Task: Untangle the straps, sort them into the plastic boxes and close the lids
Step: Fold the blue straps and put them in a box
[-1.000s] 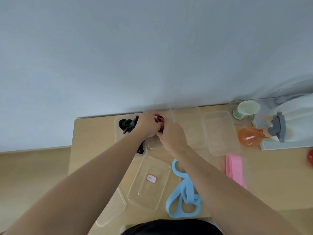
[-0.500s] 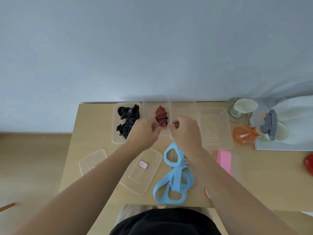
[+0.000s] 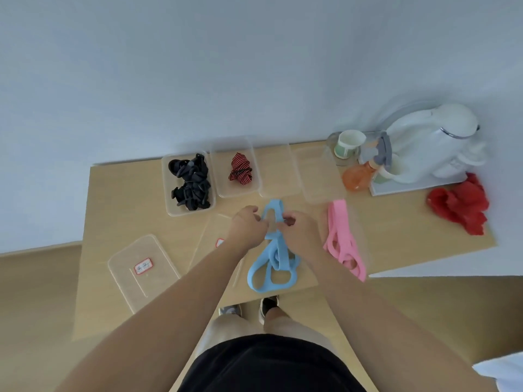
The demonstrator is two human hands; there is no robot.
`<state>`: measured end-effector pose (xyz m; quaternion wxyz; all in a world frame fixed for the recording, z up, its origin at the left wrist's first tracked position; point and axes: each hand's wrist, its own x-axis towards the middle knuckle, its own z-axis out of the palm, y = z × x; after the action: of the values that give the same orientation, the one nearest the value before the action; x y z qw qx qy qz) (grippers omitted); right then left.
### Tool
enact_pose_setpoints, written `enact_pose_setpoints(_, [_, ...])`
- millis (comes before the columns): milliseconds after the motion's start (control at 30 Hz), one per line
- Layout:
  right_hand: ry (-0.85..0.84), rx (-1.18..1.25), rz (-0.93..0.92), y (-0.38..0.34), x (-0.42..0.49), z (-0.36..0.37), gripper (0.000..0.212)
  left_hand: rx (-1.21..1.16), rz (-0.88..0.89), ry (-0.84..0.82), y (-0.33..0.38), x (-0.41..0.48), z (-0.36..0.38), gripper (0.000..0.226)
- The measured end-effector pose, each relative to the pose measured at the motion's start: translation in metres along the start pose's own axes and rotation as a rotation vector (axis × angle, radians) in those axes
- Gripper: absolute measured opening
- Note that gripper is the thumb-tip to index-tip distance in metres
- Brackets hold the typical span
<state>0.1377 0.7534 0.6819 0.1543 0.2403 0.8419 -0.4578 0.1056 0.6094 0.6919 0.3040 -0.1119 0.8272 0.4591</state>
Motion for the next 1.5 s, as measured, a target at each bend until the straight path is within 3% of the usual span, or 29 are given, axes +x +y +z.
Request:
enact_pose_setpoints(133, [0.012,0.122,-0.065,-0.011,-0.012,-0.014,0.022,-0.127,0.059,-0.047,0.005,-0.004,-0.008,0.025])
enact_pose_setpoints(200, [-0.004,0.175,-0.101,-0.018,-0.021,-0.024,0.018,-0.208,0.119,-0.061,0.01,-0.011,-0.013,0.018])
enact_pose_setpoints(400, [-0.067,0.282,-0.187,-0.046,-0.051,-0.051,0.011,-0.303,0.289,-0.031,0.037,-0.038,-0.028,0.02])
enact_pose_setpoints(567, [-0.025,0.355,-0.281,-0.059,-0.056,-0.068,0.012,-0.201,0.403,0.003,0.064,-0.058,-0.034,0.017])
enact_pose_setpoints(700, [-0.129,0.457,-0.296,-0.065,-0.057,-0.085,0.01,-0.09,0.493,0.116,0.073,-0.069,-0.038,0.016])
enact_pose_setpoints(900, [-0.336,0.423,-0.353,-0.066,-0.054,-0.109,0.011,-0.259,0.5,0.103,0.074,-0.089,-0.034,0.015])
enact_pose_setpoints(1067, [-0.275,0.341,-0.435,-0.073,-0.057,-0.119,0.003,-0.342,0.524,0.191,0.081,-0.11,-0.027,0.011])
enact_pose_setpoints(1133, [-0.249,0.301,-0.499,-0.073,-0.055,-0.122,0.009,-0.341,0.544,0.228,0.086,-0.116,-0.025,0.01])
enact_pose_setpoints(1367, [-0.291,0.346,-0.622,-0.091,-0.06,-0.145,0.003,-0.367,0.583,0.362,0.112,-0.141,-0.021,0.009])
enact_pose_setpoints(1500, [-0.315,0.363,-0.68,-0.105,-0.064,-0.158,0.012,-0.402,0.568,0.414,0.128,-0.151,-0.023,0.013])
